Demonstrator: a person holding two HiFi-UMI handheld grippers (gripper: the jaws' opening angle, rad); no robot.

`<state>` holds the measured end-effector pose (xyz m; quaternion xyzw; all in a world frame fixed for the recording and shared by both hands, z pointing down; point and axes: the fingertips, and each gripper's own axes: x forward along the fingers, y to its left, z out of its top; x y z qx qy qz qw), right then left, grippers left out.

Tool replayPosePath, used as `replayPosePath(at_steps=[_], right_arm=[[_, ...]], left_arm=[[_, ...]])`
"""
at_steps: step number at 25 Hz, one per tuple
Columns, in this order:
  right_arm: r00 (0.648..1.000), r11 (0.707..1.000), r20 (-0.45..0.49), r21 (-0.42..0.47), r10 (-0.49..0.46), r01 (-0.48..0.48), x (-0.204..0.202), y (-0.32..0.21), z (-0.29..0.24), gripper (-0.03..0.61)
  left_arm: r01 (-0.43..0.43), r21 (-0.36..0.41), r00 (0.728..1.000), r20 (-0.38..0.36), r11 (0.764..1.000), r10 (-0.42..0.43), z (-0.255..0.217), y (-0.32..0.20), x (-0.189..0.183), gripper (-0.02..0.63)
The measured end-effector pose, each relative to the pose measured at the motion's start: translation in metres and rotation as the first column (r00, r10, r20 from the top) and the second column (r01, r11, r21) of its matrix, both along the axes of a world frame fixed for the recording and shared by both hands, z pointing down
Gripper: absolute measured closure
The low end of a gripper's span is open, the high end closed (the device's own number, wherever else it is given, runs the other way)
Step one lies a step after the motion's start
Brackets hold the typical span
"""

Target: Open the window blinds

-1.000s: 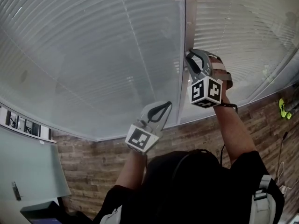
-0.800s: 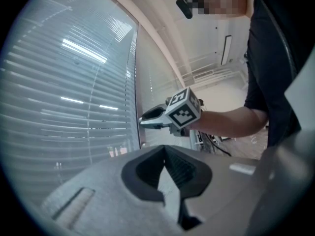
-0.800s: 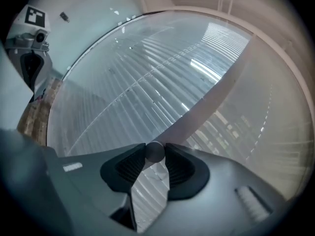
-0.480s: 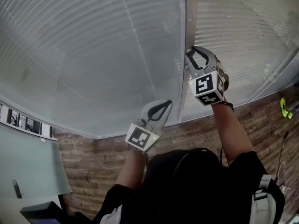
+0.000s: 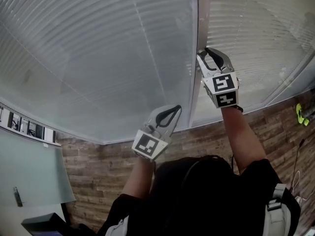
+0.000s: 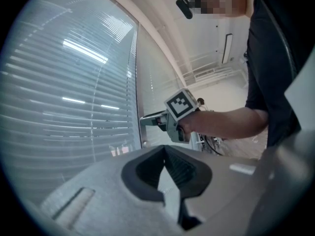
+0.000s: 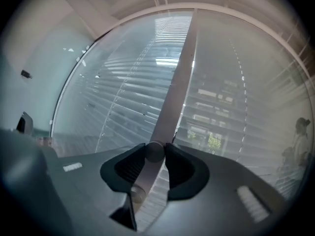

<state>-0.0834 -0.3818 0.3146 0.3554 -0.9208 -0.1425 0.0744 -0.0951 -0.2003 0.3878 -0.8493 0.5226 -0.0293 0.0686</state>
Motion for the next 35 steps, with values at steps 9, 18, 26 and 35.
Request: replayPosePath(at_steps=[9, 18, 26, 35], right_arm=[[0.985, 0.989, 0.172, -0.145, 0.002, 0.024, 0.0058, -0.0070, 0.0051, 0.448], [0.940, 0.961, 0.342, -0.266, 0.019, 0.077, 0.0073, -0.0061, 0.0012, 0.446], [0.944, 0.968, 0.330, -0.243, 0.015, 0.069, 0.0072, -0.0065, 0.0018, 0.446], [0.945, 0.968, 0.328, -0.235, -0.001, 0.083, 0.0069, -0.0067, 0.0020, 0.443]], left_arm=[[0.005, -0.012, 1.000, 0.004, 1.000, -0.005, -0.0009, 0.0033, 0.0004, 0.609], [0.005, 0.018, 1.000, 0.015, 1.000, -0.005, -0.0015, 0.0012, 0.0006, 0.609], [0.009, 0.003, 1.000, 0.019, 1.000, -0.009, -0.0026, 0.0005, 0.0009, 0.609], [0.010, 0.001, 1.000, 0.022, 1.000, -0.010, -0.0035, 0.0004, 0.0018, 0.609]])
